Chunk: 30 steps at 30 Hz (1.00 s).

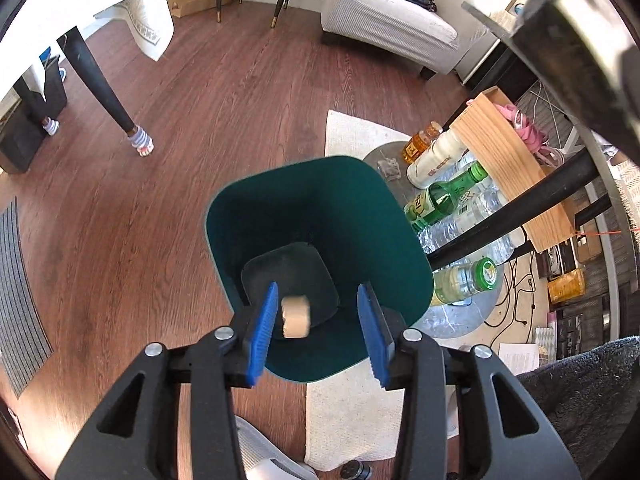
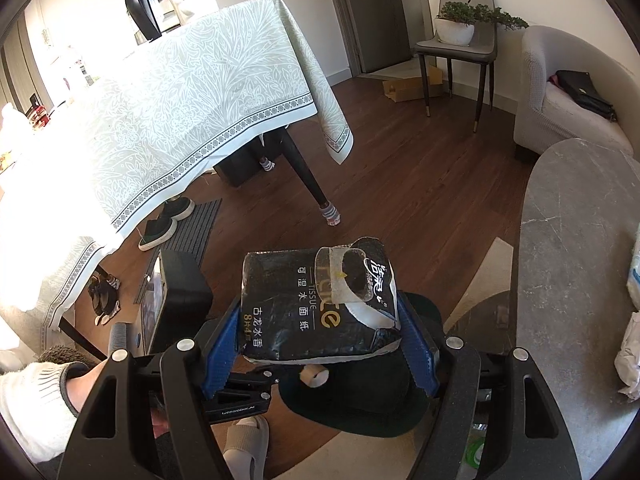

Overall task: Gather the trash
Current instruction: 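Carry the tape roll over the green bin and open the left gripper while the right carries the tissue pack, then lower the black tissue pack over the green bin and open the right gripper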

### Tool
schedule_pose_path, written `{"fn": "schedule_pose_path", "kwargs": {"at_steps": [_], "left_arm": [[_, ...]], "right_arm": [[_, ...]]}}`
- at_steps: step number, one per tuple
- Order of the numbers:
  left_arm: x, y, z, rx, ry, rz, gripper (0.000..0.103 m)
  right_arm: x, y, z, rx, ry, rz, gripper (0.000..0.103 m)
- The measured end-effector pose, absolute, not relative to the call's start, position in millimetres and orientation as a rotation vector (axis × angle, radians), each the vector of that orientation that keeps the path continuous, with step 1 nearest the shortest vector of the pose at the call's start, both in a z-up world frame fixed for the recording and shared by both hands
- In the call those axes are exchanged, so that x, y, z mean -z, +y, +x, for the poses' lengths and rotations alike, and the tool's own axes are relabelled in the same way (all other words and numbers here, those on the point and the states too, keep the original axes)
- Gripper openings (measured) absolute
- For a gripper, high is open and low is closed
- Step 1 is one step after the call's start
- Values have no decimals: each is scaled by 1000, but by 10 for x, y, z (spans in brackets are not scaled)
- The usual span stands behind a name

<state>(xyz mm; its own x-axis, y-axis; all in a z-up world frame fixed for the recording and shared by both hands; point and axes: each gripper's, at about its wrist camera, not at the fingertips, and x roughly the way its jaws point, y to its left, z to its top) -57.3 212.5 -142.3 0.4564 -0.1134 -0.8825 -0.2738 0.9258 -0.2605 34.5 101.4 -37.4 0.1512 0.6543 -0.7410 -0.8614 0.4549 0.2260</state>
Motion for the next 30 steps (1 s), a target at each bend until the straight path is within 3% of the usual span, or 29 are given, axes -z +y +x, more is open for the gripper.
{"fn": "schedule_pose_path", "kwargs": {"at_steps": [5, 16, 30], "left_arm": [[1206, 2282, -682, -134, 1006, -424, 42], [649, 2644, -997, -285, 800, -438, 22], [125, 2579, -1042, -210, 646, -428, 21]], "right_arm": [[448, 1135, 298, -1113, 904, -301, 72], [799, 1291, 288, -1086, 960, -363, 72], [1616, 1413, 355, -1021, 1109, -475, 73]]}}
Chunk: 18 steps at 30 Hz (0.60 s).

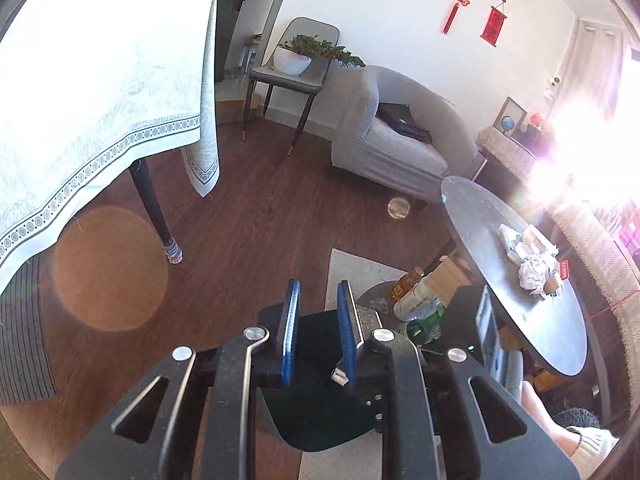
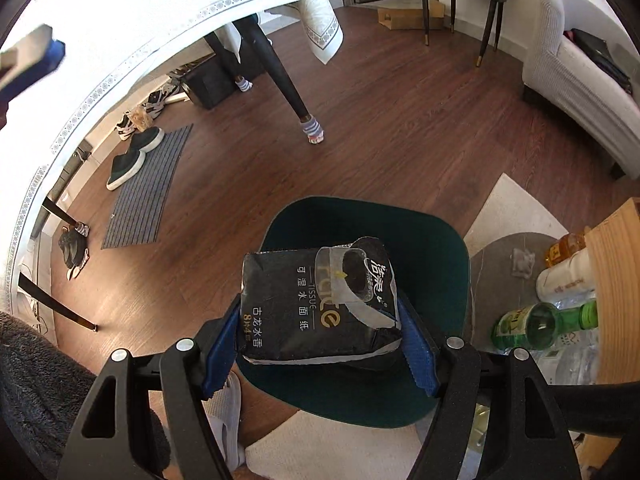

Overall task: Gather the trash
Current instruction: 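Lower the black tissue pack over the green bin and open the right gripper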

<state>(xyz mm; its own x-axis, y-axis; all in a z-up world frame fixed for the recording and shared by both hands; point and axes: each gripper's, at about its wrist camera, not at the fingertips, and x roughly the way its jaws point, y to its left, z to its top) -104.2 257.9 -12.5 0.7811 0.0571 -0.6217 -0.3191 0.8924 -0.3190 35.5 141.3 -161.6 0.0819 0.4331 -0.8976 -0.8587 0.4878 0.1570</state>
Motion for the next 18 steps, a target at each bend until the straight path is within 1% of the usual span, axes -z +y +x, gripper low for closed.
{"fn": "schedule_pose_path", "kwargs": {"at_steps": [11, 13, 18], "left_arm": [[-120, 2530, -1080, -197, 577, -446, 19], [-148, 2520, -1084, -193, 564, -450, 19], [-217, 2501, -1084, -179, 538, -449, 19]], "right_arm": [[2072, 1404, 366, -963, 1173, -574, 74], [2134, 1393, 382, -954, 1186, -584, 79], [2235, 1358, 388, -929, 1191, -634, 86]]}}
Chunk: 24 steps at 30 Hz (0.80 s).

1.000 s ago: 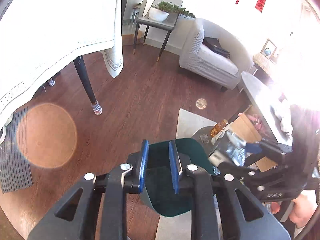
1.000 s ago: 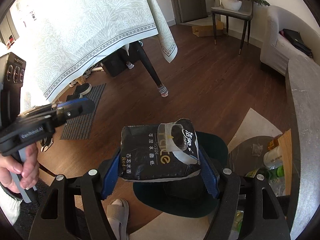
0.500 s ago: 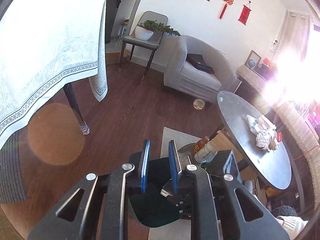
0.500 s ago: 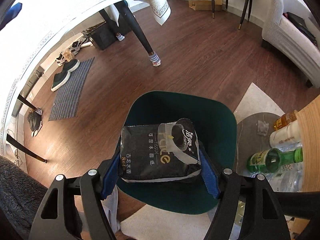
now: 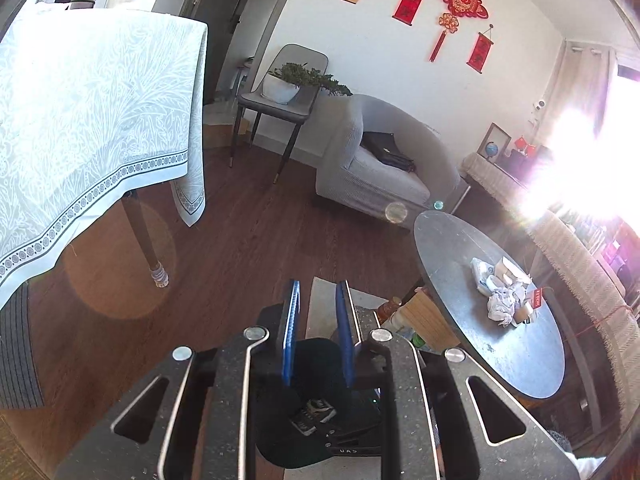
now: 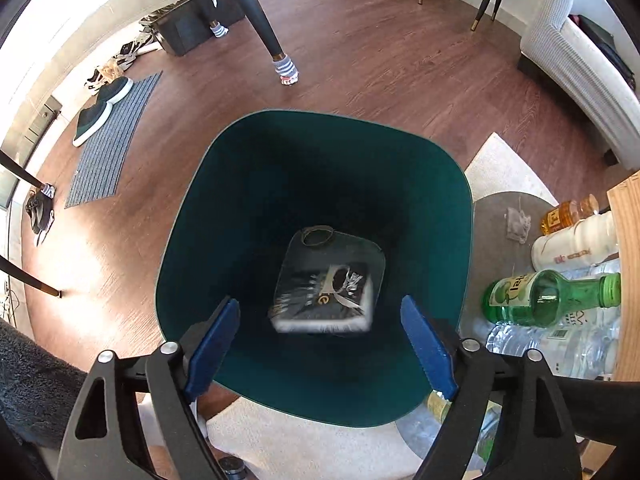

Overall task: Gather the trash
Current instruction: 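Lower the black tissue pack over the green bin and open the right gripper, then move both open grippers back over the table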

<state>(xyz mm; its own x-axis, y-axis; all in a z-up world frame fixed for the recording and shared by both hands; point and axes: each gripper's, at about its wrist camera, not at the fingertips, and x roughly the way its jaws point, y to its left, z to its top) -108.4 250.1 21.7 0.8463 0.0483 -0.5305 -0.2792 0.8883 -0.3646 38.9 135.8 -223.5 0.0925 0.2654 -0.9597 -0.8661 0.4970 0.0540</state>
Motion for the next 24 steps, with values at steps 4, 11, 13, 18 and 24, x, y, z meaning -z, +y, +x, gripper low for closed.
{"fn": "schedule_pose_path", "kwargs": {"at_steps": [4, 11, 13, 18, 24], "left_arm": [[-254, 2465, -1074, -167, 518, -444, 19], [-286, 2413, -1016, -156, 504, -436, 19], [-311, 2385, -998, -150, 497, -431, 20], [-366, 2352, -984, -152, 468, -427, 32], [-370, 2274, -904, -146, 461, -418, 38]], "right_arm": [[2198, 1311, 403, -944, 1180, -621, 86], [1838, 1236, 359, -1046, 1100, -560, 86], [1662, 1209, 324, -1092, 1066, -530, 75], [1177, 1140, 211, -1193, 964, -462, 66], [634, 982, 148, -1207, 842, -413, 65]]}}
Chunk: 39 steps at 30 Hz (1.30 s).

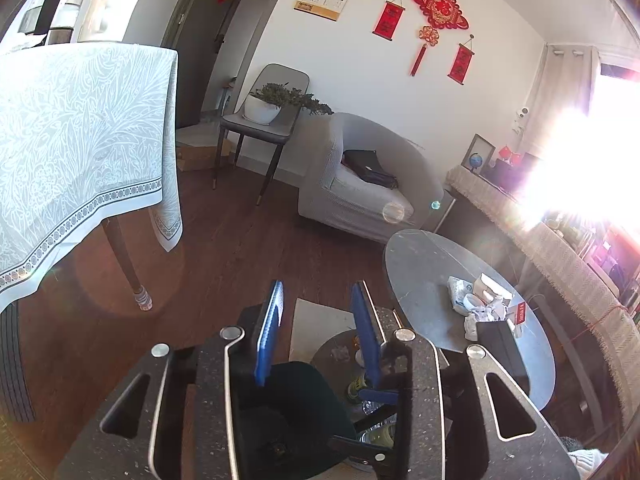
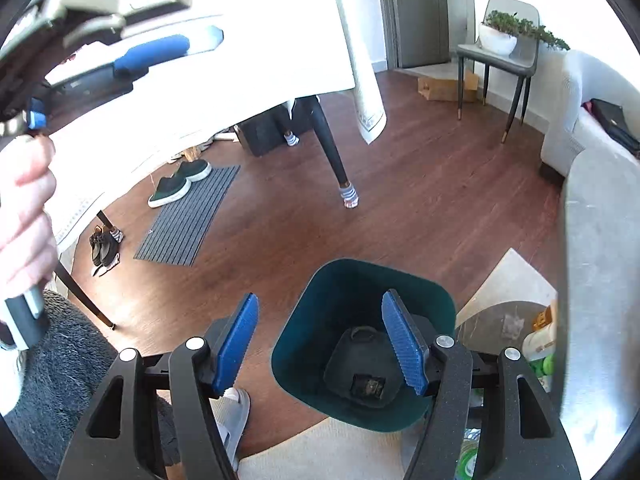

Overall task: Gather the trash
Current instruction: 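Move both open grippers back over the table, then grasp the crumpled white paper ball with the left gripper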

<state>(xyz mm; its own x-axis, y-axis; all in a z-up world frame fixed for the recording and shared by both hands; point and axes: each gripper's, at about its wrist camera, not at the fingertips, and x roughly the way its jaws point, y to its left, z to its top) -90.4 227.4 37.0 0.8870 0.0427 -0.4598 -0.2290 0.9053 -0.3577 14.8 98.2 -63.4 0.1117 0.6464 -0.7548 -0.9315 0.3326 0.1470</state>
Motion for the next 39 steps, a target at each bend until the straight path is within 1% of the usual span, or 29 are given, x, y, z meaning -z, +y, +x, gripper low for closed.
{"fn": "schedule_pose_path", "kwargs": {"at_steps": [6, 9, 12, 13, 22, 32, 34, 39], "left_arm": [[-384, 2116, -808, -117, 454, -401, 44], [-369, 2011, -724, -101, 464, -395, 46], [-376, 1898, -634, -80, 467, -390, 49], [-379, 1862, -603, -72, 466, -387, 51], [-311, 1440, -282, 2, 503, -372, 58], [-152, 840, 112, 108, 579, -343, 64], [-108, 707, 201, 130, 598, -333, 66], [20, 466, 407, 158, 648, -321, 68]], "right_arm": [[241, 712, 258, -1147, 761, -368, 65], [128, 552, 341, -1113, 739, -338, 62], [50, 391, 449, -1076, 729, -316, 62], [36, 327, 487, -1065, 726, -309, 62], [-99, -271, 658, -959, 696, -256, 61], [-158, -981, 847, -839, 694, -183, 61], [-169, -1112, 880, -818, 693, -168, 61], [-168, -1452, 958, -777, 693, -128, 61]]}}
